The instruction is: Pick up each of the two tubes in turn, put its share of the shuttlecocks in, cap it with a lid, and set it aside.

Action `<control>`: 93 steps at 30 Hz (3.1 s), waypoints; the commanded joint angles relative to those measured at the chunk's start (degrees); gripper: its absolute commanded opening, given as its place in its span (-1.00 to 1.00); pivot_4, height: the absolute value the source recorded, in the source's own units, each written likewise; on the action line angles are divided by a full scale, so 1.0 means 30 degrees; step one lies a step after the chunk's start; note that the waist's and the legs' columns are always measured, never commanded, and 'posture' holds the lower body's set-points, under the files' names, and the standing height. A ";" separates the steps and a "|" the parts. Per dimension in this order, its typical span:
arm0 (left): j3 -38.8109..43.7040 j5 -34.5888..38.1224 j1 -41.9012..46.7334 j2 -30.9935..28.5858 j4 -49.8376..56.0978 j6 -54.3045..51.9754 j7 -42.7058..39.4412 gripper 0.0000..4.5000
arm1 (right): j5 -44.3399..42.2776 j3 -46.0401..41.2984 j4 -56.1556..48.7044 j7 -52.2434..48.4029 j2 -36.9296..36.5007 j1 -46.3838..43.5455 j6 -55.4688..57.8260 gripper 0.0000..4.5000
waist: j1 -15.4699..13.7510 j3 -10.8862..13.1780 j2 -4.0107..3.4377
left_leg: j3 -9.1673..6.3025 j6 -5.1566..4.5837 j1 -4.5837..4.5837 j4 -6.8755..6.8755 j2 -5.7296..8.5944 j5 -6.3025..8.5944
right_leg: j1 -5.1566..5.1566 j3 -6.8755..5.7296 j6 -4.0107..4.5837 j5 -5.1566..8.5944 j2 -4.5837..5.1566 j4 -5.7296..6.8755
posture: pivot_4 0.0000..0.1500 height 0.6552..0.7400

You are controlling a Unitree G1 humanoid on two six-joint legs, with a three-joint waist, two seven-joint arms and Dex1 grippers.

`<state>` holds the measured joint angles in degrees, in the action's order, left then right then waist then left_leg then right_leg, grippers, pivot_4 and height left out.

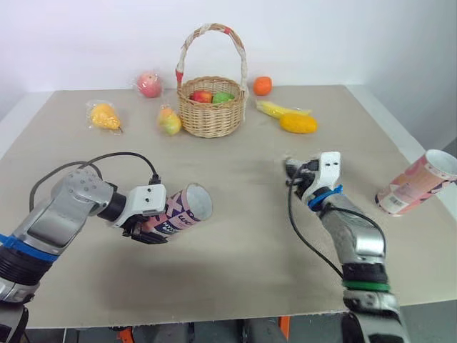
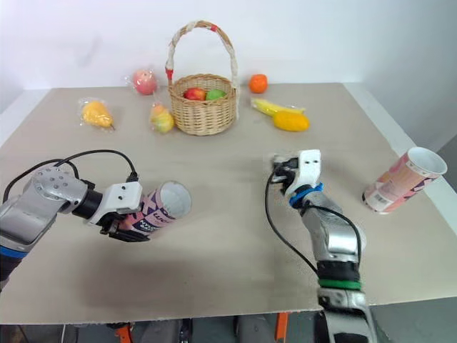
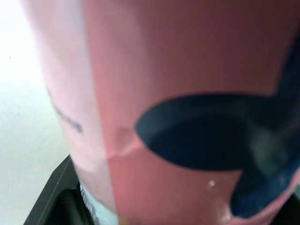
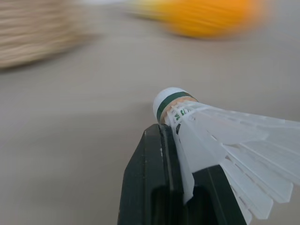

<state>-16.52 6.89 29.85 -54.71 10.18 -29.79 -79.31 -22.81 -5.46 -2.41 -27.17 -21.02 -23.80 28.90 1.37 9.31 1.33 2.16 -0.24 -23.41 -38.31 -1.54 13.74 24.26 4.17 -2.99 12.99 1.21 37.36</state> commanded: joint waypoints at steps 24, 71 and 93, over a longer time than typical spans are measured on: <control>0.0272 0.0112 -0.0536 0.0164 0.0604 -0.0153 0.0652 0.35 | -0.3504 0.5858 -0.5252 -1.0574 -0.2861 -0.6358 0.3528 0.35 | -0.0106 0.0004 0.0007 | 0.0007 0.0001 -0.0014 -0.0044 0.0003 0.0002 | -0.0016 -0.0063 0.0015 0.0004 0.0028 0.0000 | 1.00 1.00; 0.2282 0.3381 0.0317 0.8702 0.0577 0.0596 0.6290 0.35 | -0.5341 -0.2713 -0.6143 -1.3175 -1.1568 0.0189 0.7120 -0.36 | -0.0215 0.0038 0.0062 | -0.0194 -0.0024 -0.0202 -0.0063 0.0102 0.0024 | 0.0023 -0.0201 0.0087 -0.0026 0.0089 -0.0057 | 1.00 1.00; 0.0513 0.0525 -0.5197 1.4663 -0.7615 1.0847 1.0800 0.35 | 0.0460 -0.5265 0.1065 -1.3392 -1.4307 0.7926 -0.1155 0.97 | -0.0070 -0.0009 0.0000 | -0.0055 -0.0108 0.0222 -0.0077 0.0134 -0.0001 | -0.0315 -0.0012 0.0010 -0.0036 0.0068 -0.0114 | 1.00 1.00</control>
<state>-13.63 9.20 15.91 -10.50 -10.12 3.85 -46.61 -22.12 -20.44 -0.34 -67.28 -63.65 0.44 27.26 1.16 9.28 1.32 2.04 -0.56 -22.73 -38.54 -1.13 13.74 23.31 4.15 -2.97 12.88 1.41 37.02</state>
